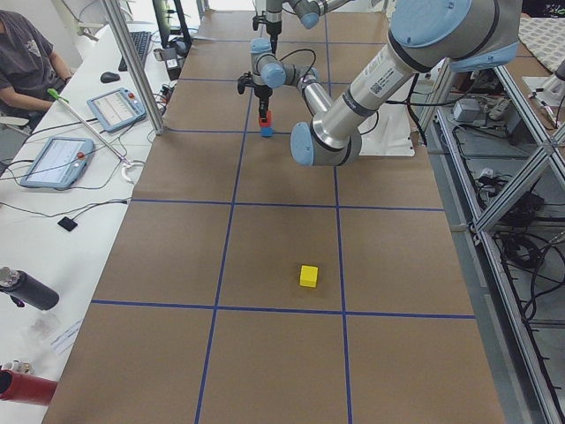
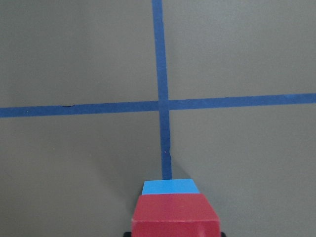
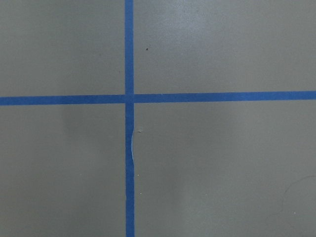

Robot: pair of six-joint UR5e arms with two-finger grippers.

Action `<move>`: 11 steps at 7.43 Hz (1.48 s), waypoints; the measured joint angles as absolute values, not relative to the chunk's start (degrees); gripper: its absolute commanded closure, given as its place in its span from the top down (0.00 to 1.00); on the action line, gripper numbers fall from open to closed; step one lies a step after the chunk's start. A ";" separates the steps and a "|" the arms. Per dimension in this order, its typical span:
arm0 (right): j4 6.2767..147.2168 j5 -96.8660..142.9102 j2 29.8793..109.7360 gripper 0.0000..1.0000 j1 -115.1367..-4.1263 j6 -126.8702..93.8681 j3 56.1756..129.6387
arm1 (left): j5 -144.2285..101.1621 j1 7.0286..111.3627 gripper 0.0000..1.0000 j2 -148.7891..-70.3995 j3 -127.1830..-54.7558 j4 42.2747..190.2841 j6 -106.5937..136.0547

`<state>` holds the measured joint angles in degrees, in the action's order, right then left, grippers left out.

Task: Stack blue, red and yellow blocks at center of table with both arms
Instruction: 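Lower the red cube onto the blue cube with the left gripper, then open the left gripper and raise it off the red cube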

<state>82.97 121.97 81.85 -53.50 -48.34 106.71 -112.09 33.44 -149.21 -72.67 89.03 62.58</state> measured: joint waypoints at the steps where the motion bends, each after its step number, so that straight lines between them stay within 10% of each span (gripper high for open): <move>1: 82.97 121.94 81.86 0.99 -53.47 -48.34 106.68 | -111.79 33.30 0.00 -149.22 -72.64 89.03 62.58; 4: 82.97 121.91 81.83 0.99 -53.44 -48.30 106.62 | -111.47 33.01 0.12 -149.28 -72.62 89.03 62.58; 5: 82.97 121.91 81.83 0.99 -53.44 -48.29 106.61 | -111.45 32.99 0.73 -149.28 -72.65 89.03 62.58; 6: 82.97 121.90 81.83 0.99 -53.44 -48.30 106.59 | -111.42 32.94 0.99 -149.22 -72.68 89.06 62.58; 11: 82.97 121.90 81.83 0.99 -53.44 -48.34 106.53 | -110.35 32.93 0.99 -148.86 -73.87 88.68 62.58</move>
